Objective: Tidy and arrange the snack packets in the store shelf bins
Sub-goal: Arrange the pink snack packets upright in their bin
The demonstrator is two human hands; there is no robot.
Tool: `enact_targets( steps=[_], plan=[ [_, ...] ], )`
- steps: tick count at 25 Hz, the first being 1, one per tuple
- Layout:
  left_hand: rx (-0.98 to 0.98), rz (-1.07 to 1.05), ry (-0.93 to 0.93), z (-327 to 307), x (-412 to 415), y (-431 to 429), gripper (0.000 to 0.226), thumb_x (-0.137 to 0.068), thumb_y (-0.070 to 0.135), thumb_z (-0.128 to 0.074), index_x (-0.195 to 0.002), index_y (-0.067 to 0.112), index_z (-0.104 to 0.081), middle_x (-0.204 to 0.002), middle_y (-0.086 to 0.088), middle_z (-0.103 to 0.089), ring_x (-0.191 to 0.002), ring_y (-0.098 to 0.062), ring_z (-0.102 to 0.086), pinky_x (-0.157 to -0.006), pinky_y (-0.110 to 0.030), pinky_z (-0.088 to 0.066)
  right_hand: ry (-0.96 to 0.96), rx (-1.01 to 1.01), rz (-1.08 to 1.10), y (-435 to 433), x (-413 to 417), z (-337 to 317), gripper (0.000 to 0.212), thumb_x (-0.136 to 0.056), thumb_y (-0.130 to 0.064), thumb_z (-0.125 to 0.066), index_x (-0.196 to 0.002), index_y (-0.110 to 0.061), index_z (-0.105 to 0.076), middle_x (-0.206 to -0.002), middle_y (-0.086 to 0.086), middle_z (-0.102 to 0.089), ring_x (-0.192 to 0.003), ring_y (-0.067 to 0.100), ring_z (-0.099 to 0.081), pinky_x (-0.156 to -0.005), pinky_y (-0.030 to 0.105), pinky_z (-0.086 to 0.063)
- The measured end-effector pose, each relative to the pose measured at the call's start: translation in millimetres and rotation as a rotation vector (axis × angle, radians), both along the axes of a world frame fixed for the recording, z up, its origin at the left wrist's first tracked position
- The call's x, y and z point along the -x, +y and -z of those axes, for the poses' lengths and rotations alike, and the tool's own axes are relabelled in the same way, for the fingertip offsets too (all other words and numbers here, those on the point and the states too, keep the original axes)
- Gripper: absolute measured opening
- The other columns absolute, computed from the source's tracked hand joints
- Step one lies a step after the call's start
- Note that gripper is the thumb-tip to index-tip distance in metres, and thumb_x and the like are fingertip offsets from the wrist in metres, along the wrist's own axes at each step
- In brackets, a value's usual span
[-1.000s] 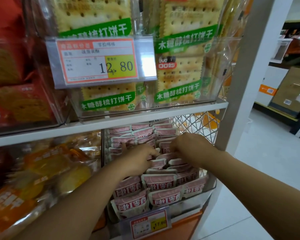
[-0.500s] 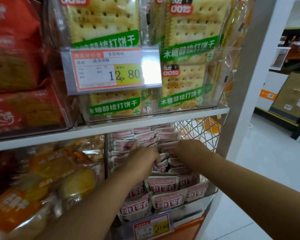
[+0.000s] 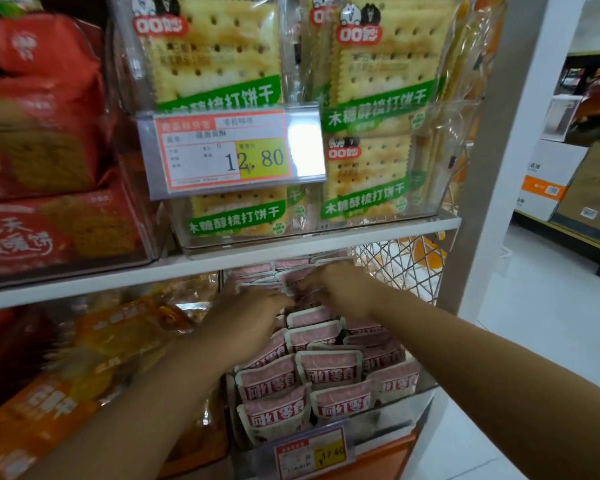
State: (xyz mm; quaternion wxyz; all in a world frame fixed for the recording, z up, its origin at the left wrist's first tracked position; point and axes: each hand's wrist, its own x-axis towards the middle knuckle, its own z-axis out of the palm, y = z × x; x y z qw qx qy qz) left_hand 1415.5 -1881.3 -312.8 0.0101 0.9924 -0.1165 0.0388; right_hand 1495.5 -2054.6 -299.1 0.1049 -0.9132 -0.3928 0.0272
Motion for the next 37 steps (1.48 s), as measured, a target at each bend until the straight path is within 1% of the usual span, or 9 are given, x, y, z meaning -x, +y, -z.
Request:
enact_targets(
  steps=[4,10,13,16,21,25,29,33,37],
  plan=[
    [-0.092,-0.062,0.143,-7,-2,10,0.048,-0.097,0.040,-0.040,-0.144,0.032,-0.032,-0.151,0.007,-0.031,-0.139,-0.017,-0.027,-0.116,-0.046,-0.013,0.065,0.104,-0.037,5,-3,8,0.028,-0.091,-0.021,-0.053,-0.117,-0.016,-0.064,-0.121,0.008,-0.063,-0.110,0.025,-0.056,-0.090,0.028,-0.040],
    [-0.161,-0.093,0.163,-11,8,10,0.047,-0.098,0.037,-0.039,-0.144,0.039,-0.027,-0.147,0.006,-0.035,-0.137,-0.020,-0.028,-0.113,-0.045,-0.010,-0.089,0.228,-0.032,7,2,20,0.039,-0.093,-0.028,-0.048,-0.131,-0.019,-0.050,-0.136,0.009,-0.043,-0.116,0.027,-0.052,-0.089,0.035,-0.047],
    [-0.125,-0.122,0.184,-7,7,11,0.047,-0.098,0.034,-0.041,-0.143,0.039,-0.029,-0.144,0.005,-0.040,-0.136,-0.022,-0.030,-0.113,-0.050,-0.006,-0.038,0.181,0.010,11,-4,21,0.048,-0.093,-0.030,-0.050,-0.139,-0.021,-0.041,-0.139,0.009,-0.045,-0.121,0.027,-0.050,-0.094,0.034,-0.045],
    [-0.101,-0.146,0.175,-2,5,10,0.051,-0.096,0.022,-0.046,-0.141,0.039,-0.031,-0.144,0.007,-0.042,-0.136,-0.022,-0.031,-0.113,-0.055,-0.001,-0.001,0.108,0.017,12,-6,21,0.040,-0.089,-0.030,-0.057,-0.127,-0.019,-0.051,-0.127,0.009,-0.058,-0.114,0.027,-0.055,-0.091,0.035,-0.046],
    [-0.101,-0.149,0.144,5,4,12,0.058,-0.094,0.012,-0.048,-0.140,0.042,-0.030,-0.147,0.013,-0.038,-0.137,-0.020,-0.029,-0.112,-0.060,0.004,-0.212,0.151,-0.010,-1,15,14,0.015,-0.087,-0.029,-0.055,-0.090,-0.025,-0.069,-0.104,-0.001,-0.065,-0.098,0.021,-0.059,-0.095,0.035,-0.039],
    [-0.107,-0.144,0.118,6,4,11,0.059,-0.094,0.012,-0.048,-0.141,0.042,-0.030,-0.149,0.013,-0.035,-0.138,-0.021,-0.028,-0.111,-0.062,0.003,-0.309,0.191,0.128,-4,19,14,0.020,-0.088,-0.035,-0.052,-0.093,-0.025,-0.069,-0.112,-0.003,-0.061,-0.115,0.023,-0.045,-0.097,0.037,-0.033],
    [-0.113,-0.142,0.103,5,7,8,0.058,-0.095,0.012,-0.047,-0.142,0.041,-0.030,-0.149,0.012,-0.035,-0.138,-0.022,-0.027,-0.111,-0.063,0.002,-0.146,0.244,0.179,14,-2,19,0.022,-0.090,-0.026,-0.049,-0.095,-0.015,-0.067,-0.112,0.006,-0.063,-0.111,0.027,-0.053,-0.096,0.040,-0.038],
    [-0.074,-0.156,0.084,6,6,8,0.057,-0.094,0.012,-0.049,-0.141,0.041,-0.032,-0.146,0.011,-0.040,-0.136,-0.021,-0.028,-0.112,-0.061,0.000,0.015,0.244,0.187,24,-15,21,0.019,-0.088,-0.021,-0.051,-0.094,-0.020,-0.069,-0.110,0.005,-0.064,-0.107,0.026,-0.056,-0.089,0.034,-0.040],
    [-0.057,-0.161,0.059,8,6,9,0.059,-0.092,0.011,-0.051,-0.141,0.040,-0.033,-0.146,0.011,-0.040,-0.137,-0.020,-0.028,-0.111,-0.060,0.000,0.124,0.271,0.134,25,-20,18,0.023,-0.088,-0.023,-0.053,-0.094,-0.013,-0.073,-0.101,0.009,-0.067,-0.098,0.026,-0.059,-0.088,0.034,-0.047]
  ],
)
